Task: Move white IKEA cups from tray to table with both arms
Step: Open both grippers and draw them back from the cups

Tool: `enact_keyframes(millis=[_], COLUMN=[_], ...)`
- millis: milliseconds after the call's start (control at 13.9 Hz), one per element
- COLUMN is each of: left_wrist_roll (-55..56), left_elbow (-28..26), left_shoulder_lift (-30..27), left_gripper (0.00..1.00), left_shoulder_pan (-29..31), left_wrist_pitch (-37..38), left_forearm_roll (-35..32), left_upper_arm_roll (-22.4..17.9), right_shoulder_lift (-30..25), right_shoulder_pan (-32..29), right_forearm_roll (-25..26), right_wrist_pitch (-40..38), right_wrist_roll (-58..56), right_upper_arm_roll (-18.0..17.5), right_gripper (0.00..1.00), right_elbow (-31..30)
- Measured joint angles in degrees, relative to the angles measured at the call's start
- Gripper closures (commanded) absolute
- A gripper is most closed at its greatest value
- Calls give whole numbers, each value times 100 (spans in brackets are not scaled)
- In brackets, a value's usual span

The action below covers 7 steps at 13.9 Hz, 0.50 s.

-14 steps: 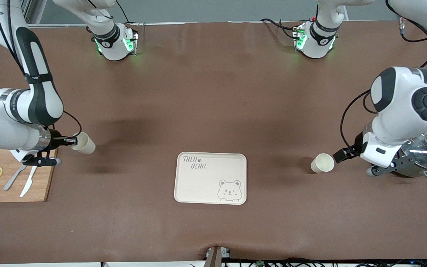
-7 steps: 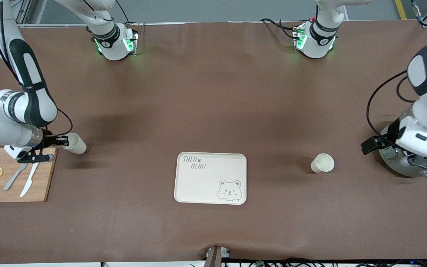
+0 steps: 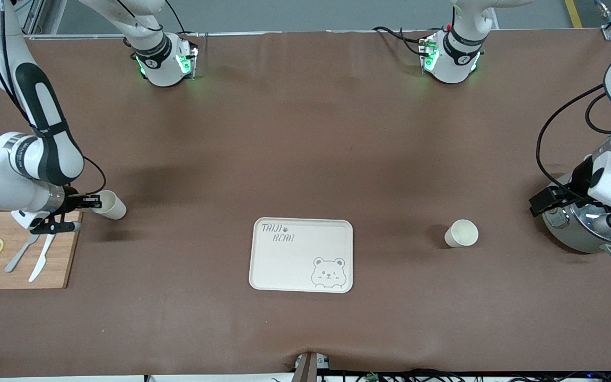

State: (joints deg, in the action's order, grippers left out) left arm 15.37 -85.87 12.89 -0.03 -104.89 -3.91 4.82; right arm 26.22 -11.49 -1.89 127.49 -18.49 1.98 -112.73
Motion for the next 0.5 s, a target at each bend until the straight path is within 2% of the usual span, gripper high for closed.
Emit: enact_keyframes(millis=[144,505], left_wrist_roll=[-132,-283], left_elbow=[0,4], left_shoulder_lift=[0,0], left_gripper=[0,0], left_shoulder_pan=[-7,-16], left_wrist_pitch=[54,61], left_forearm_roll=[0,0], left_upper_arm_roll=[106,144], right_shoulder_lift=[63,97], right_shoulder_pan=[0,0], right_forearm_roll=[0,0], right_wrist_pitch=[-84,-1272], right_wrist_roll=[0,-3], right_upper_arm_roll=[0,-84], right_gripper=[0,0], right_elbow=[116,1062])
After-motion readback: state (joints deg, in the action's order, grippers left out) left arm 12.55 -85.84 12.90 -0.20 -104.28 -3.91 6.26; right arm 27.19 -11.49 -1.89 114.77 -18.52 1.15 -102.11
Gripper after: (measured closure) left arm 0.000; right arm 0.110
